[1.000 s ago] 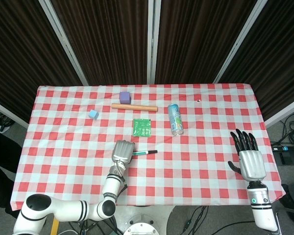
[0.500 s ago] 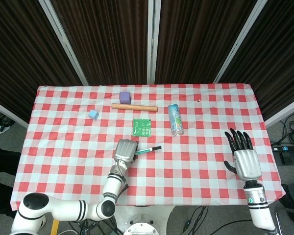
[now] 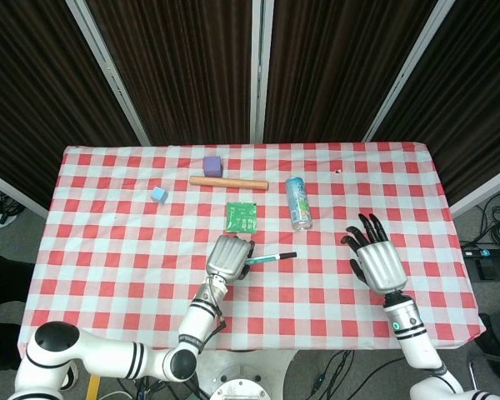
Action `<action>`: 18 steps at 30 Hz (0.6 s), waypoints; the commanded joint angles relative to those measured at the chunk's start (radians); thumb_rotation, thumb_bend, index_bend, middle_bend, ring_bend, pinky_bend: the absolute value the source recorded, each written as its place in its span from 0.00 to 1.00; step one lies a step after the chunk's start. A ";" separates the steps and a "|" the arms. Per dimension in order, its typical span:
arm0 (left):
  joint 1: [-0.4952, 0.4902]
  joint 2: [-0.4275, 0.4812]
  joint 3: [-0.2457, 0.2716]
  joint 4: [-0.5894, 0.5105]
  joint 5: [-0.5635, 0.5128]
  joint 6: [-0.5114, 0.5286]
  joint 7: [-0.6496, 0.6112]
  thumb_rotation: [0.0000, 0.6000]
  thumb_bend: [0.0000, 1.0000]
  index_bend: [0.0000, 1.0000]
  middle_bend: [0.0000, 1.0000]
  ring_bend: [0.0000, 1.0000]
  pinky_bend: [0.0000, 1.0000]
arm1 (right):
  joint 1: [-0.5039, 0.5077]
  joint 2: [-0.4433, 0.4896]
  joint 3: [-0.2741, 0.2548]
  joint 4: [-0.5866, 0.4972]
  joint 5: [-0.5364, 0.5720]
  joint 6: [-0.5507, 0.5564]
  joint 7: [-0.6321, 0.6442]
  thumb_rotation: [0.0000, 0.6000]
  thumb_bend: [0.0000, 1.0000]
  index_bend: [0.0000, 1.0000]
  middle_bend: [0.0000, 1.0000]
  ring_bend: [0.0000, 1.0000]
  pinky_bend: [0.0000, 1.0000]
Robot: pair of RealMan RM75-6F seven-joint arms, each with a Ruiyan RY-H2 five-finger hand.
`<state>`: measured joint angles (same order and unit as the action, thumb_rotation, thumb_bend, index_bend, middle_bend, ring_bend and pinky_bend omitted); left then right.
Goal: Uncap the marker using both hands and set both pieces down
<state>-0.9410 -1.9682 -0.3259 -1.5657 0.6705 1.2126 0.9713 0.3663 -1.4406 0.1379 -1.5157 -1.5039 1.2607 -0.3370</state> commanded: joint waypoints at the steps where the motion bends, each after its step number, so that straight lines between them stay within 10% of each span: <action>1: -0.014 -0.009 -0.011 0.011 -0.003 0.007 0.006 1.00 0.43 0.53 0.56 0.49 0.56 | 0.047 -0.027 0.020 -0.004 0.032 -0.058 -0.025 1.00 0.26 0.39 0.29 0.00 0.00; 18: -0.080 -0.048 -0.063 0.046 -0.044 0.025 0.016 1.00 0.44 0.53 0.56 0.49 0.56 | 0.153 -0.172 0.050 0.084 0.069 -0.107 -0.031 1.00 0.25 0.44 0.37 0.05 0.00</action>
<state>-1.0207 -2.0165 -0.3885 -1.5186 0.6268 1.2371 0.9871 0.5152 -1.6073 0.1866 -1.4372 -1.4369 1.1554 -0.3704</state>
